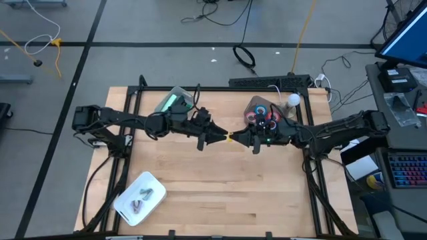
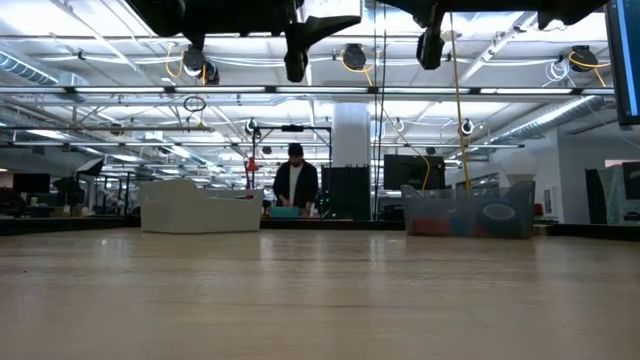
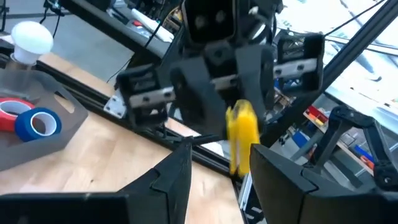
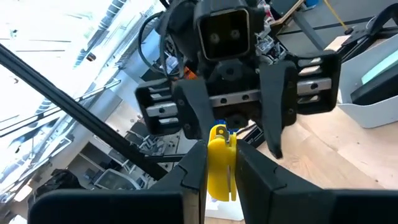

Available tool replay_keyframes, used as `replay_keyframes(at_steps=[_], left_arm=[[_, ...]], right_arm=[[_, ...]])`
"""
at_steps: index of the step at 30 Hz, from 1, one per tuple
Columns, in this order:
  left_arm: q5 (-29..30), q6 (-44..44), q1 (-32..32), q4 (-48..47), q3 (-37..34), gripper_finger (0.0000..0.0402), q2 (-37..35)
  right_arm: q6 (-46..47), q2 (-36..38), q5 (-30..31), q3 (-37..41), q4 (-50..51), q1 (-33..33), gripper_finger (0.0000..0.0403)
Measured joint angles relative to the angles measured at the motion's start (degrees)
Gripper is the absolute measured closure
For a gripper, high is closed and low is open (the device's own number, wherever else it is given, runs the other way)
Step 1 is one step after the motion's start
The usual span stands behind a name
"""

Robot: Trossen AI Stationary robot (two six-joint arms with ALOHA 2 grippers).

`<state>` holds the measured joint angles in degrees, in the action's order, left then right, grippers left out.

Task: Pick and place Stapler, Stapler remover, tape
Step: Put the small yellow stapler into the gray bin

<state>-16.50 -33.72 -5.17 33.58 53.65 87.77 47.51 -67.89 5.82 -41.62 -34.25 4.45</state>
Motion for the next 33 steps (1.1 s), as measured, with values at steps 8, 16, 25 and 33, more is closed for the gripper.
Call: replay_keyframes(at_steps=[8, 16, 25, 33], left_arm=[[-0.2, 0.0, 0.3, 0.7, 0.0, 0.0238, -0.1], [-2.0, 0.2, 0.4, -0.1, 0.0, 0.0238, 0.0], [-2.3, 0.2, 0.4, -0.1, 0.0, 0.0238, 0.0], [-2.9, 0.4, 0.4, -0.2, 0.0, 0.0238, 0.0]], right_arm=[[0.2, -3.4, -0.1, 0.1, -4.8, -0.3, 0.0353], [-0.1, -3.9, 0.5, 0.0, -7.5, -0.8, 0.0353], [1.1, -6.5, 1.6, 0.0, -9.2, -0.8, 0.0353], [1.3, -7.8, 1.4, 0.0, -11.3, -1.0, 0.0353]])
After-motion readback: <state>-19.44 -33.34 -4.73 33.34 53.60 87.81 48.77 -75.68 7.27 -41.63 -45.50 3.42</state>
